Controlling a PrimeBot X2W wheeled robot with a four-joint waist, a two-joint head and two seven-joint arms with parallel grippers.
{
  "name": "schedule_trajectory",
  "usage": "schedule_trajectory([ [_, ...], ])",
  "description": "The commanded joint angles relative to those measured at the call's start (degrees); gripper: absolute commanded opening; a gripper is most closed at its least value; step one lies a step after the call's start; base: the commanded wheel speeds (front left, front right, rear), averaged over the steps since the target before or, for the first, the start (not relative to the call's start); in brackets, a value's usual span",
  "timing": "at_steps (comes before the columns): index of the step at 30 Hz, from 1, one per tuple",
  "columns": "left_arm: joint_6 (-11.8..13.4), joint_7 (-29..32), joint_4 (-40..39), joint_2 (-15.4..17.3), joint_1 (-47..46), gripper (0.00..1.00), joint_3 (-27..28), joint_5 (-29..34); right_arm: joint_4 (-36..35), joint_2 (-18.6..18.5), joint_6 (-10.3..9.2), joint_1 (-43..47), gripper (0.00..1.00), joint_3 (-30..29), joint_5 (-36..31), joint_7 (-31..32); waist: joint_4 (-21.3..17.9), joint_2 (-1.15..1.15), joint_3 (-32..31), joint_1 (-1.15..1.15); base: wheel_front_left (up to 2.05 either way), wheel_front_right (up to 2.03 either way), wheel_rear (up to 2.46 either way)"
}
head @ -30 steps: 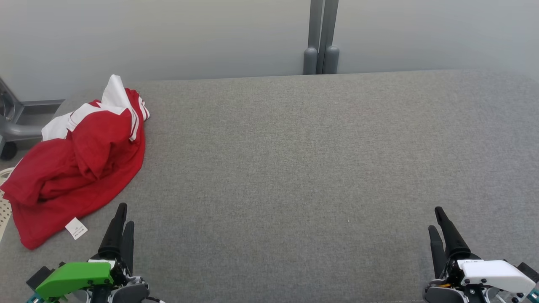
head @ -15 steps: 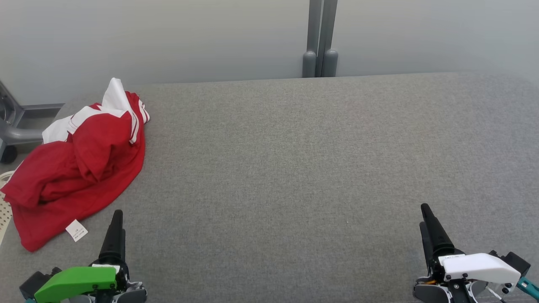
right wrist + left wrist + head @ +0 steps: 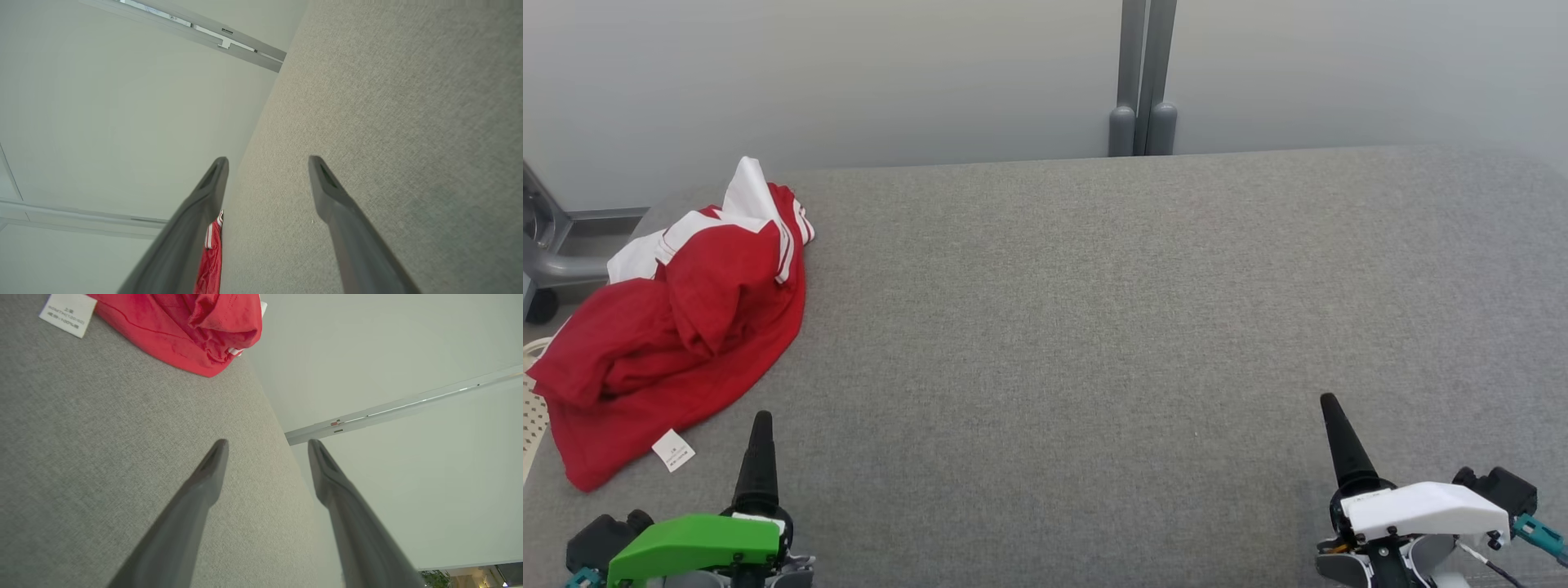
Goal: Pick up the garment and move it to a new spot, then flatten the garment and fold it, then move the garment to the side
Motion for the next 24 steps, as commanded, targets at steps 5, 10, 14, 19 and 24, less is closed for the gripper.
schedule_trajectory([
  [5, 0.7, -1.8, -1.2, 0.4, 0.1, 1.00, -1.5, 7.9, 1.1, -0.3, 0.01, -2.7, 1.00, -0.3, -10.6, -1.2, 0.1, 0.00, -0.1, 0.00, 0.00, 0.00, 0.00],
  [10, 1.7, -2.9, -0.9, 0.6, -0.1, 1.00, -2.5, 14.5, 2.3, -0.4, 0.02, -3.4, 1.00, -0.5, -16.9, -1.9, 0.1, 0.00, -0.3, 0.00, 0.00, 0.00, 0.00],
  [14, 2.4, -3.8, -0.6, 1.0, -0.3, 1.00, -3.1, 19.5, 3.3, -0.4, 0.02, -4.1, 1.00, 0.0, -21.2, -2.4, 0.1, 0.00, -0.3, 0.00, 0.00, 0.00, 0.00],
  [19, 3.4, -4.9, -0.2, 1.5, -0.4, 1.00, -4.1, 25.4, 4.2, -0.4, 0.02, -4.9, 1.00, -0.3, -26.7, -2.8, 0.2, 0.00, -0.5, 0.00, 0.00, 0.00, 0.00],
  [24, 4.0, -5.9, 0.2, 1.9, -0.7, 1.00, -5.1, 30.0, 4.7, -0.5, 0.02, -5.4, 1.00, -1.2, -33.5, -2.1, 0.3, 0.00, -0.6, 0.00, 0.00, 0.00, 0.00],
])
